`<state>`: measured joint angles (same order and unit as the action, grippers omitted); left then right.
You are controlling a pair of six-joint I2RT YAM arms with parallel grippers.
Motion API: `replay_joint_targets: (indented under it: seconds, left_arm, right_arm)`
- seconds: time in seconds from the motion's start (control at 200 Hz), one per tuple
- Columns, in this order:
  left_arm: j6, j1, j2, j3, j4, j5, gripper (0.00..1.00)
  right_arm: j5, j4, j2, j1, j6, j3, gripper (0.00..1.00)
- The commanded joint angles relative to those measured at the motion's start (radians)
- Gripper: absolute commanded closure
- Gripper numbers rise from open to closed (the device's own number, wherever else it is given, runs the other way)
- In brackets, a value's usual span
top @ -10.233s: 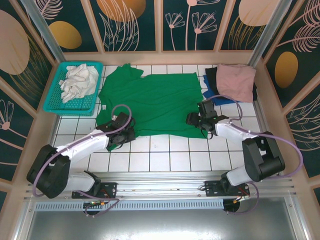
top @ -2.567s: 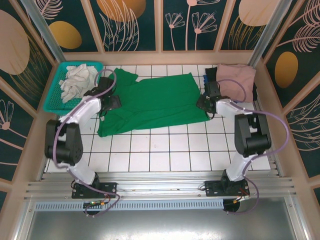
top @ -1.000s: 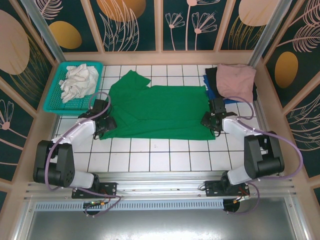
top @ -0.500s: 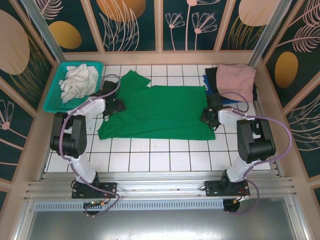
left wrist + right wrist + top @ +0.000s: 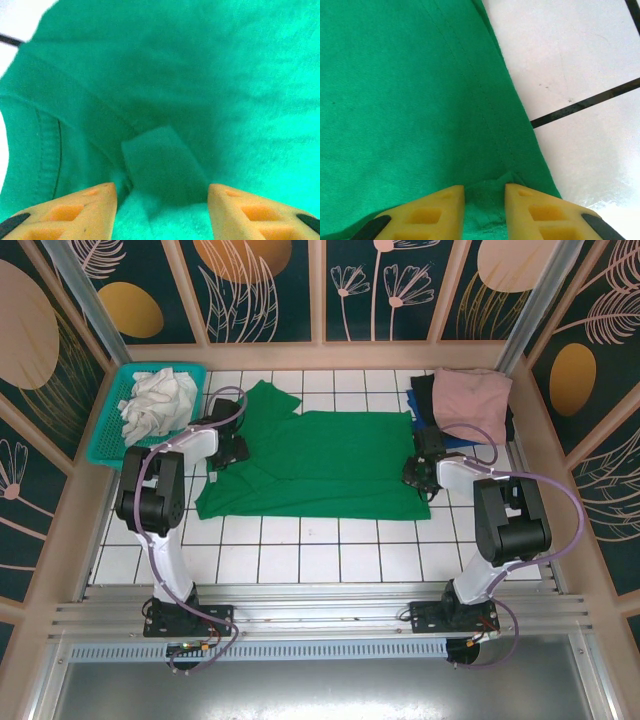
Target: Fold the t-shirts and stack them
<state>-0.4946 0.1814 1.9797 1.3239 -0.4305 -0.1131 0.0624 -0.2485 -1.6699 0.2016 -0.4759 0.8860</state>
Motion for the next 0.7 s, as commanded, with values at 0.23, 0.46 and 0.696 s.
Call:
replay_joint_targets:
  seconds: [0.23,0.46,0.696]
  left_arm:
    - [0.022,-0.011,0.069,0.083,-0.028,-0.049,0.77]
    - [0.033,-0.013,0.022,0.092,-0.054,-0.053,1.0]
    - [0.037,-0.012,-0.152,0.031,-0.092,-0.046,1.0]
  right_arm:
    - [0.007,0.038,0.009,-0.016,0.011,-0.036,0.75]
    - [0.004,0.033,0.027,-0.021,0.016,-0.035,0.87]
    - [-0.001,0.011,0.103,-0.022,0.01,-0.041,1.0]
